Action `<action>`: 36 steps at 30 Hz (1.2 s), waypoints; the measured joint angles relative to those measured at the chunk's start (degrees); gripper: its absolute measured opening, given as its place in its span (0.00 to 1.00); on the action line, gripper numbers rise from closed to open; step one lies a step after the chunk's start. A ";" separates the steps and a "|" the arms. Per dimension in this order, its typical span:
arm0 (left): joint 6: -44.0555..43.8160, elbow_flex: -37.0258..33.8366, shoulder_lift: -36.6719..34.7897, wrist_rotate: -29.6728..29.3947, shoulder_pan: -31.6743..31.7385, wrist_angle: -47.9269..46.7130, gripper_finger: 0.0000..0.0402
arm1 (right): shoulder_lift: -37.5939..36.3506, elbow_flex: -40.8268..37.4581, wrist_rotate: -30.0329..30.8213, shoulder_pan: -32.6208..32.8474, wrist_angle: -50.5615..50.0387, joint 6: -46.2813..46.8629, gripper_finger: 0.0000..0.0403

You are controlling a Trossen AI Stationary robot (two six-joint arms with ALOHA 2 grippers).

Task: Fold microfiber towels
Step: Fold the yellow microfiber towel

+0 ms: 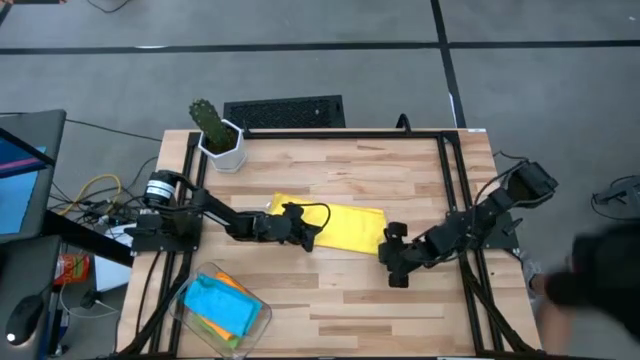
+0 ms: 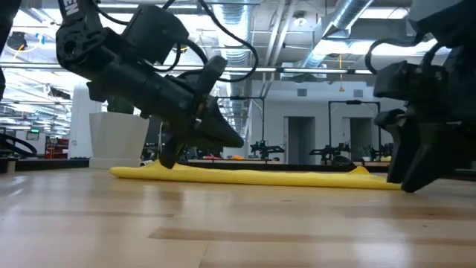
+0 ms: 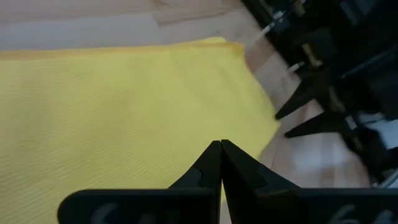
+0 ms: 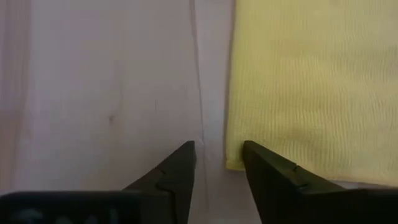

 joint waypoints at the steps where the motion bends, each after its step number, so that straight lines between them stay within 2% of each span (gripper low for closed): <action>1: 0.27 -0.08 0.00 0.00 0.00 -0.48 0.00 | 0.62 0.09 -0.18 -0.06 -0.28 1.17 0.40; 5: 0.45 -0.09 0.00 1.00 0.02 -1.07 0.00 | 0.85 0.20 -0.23 -0.11 -0.69 6.15 0.31; 11: 0.54 -0.11 0.00 0.99 0.02 -2.09 0.00 | -4.19 -0.41 -0.85 -0.37 -4.91 10.21 0.07; 13: 0.57 -0.11 0.00 0.98 0.02 -2.09 0.00 | -5.87 -0.41 -0.96 -0.50 -4.98 10.05 0.03; 18: 0.82 -0.10 0.00 0.94 0.02 -1.90 0.00 | -8.19 1.01 -0.79 -1.31 -6.15 7.64 0.07; 22: 1.13 -0.09 0.00 0.54 0.02 -1.90 0.00 | -7.61 5.06 -0.62 -2.92 -6.43 -1.97 0.04; 28: 2.07 -0.09 0.00 0.56 0.02 -1.75 0.00 | -1.61 12.30 -0.58 -7.08 -4.90 -15.79 0.04; 32: 2.07 -0.09 0.00 0.60 0.02 -1.60 0.00 | 4.04 16.36 -0.70 -9.66 -1.56 -21.69 0.08; 36: 2.07 -0.09 -0.03 0.88 0.02 -1.62 0.00 | 9.16 19.72 -2.52 -11.83 2.24 -26.25 0.07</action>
